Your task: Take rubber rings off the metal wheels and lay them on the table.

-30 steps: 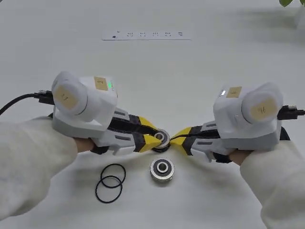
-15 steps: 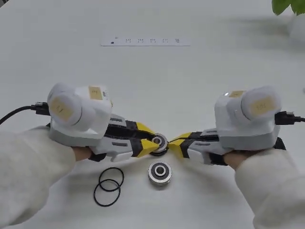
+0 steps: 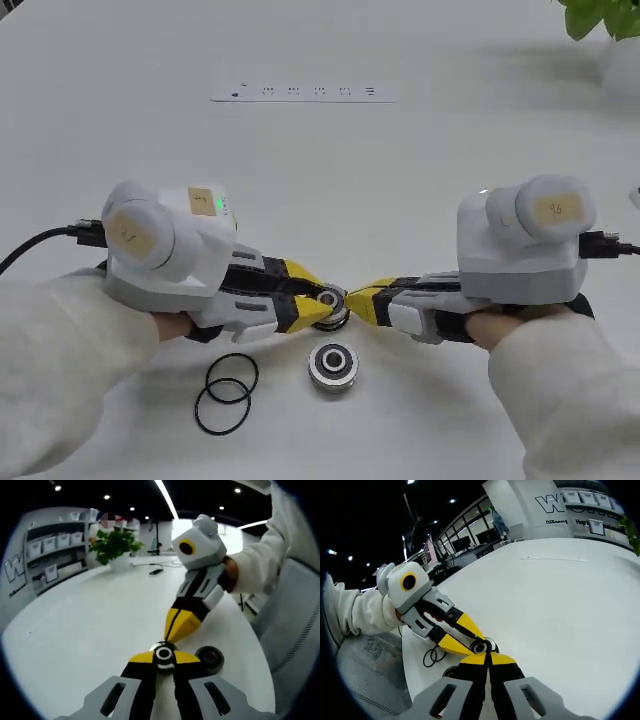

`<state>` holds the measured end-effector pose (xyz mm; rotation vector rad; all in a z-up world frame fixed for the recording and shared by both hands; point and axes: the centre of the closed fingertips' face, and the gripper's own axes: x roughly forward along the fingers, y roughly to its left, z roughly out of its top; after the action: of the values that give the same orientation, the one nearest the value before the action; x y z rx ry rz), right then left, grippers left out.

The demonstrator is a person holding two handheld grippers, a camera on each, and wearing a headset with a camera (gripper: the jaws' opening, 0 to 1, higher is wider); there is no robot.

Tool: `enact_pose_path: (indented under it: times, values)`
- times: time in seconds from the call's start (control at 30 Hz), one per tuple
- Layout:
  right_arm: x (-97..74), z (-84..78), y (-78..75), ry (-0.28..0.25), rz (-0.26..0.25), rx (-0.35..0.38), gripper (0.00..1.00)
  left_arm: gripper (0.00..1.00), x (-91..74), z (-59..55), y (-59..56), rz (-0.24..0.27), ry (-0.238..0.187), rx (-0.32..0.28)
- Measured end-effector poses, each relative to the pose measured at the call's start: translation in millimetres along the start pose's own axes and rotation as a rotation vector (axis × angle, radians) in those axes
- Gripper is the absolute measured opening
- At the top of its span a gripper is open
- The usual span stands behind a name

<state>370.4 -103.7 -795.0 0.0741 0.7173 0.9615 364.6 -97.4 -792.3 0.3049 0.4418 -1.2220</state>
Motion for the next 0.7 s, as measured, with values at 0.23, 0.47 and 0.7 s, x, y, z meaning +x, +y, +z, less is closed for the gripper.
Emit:
enact_pose_path:
  times: [0.23,0.47,0.7]
  values:
    - [2.3,2.8,10.3,0.0,0.009,-0.021,0.0,0.13,-0.4,0.2,-0.7,0.002,0.005,0.004]
    - [2.9,6.3,18.1,-0.006,0.032,-0.066,0.0,0.13,-1.0,-0.4,-1.1,0.006,0.011,0.013]
    - [8.0,19.5,24.6,-0.028,0.039,-0.12,0.0,0.13,-1.0,-0.4,-0.4,0.013,0.013,0.01]
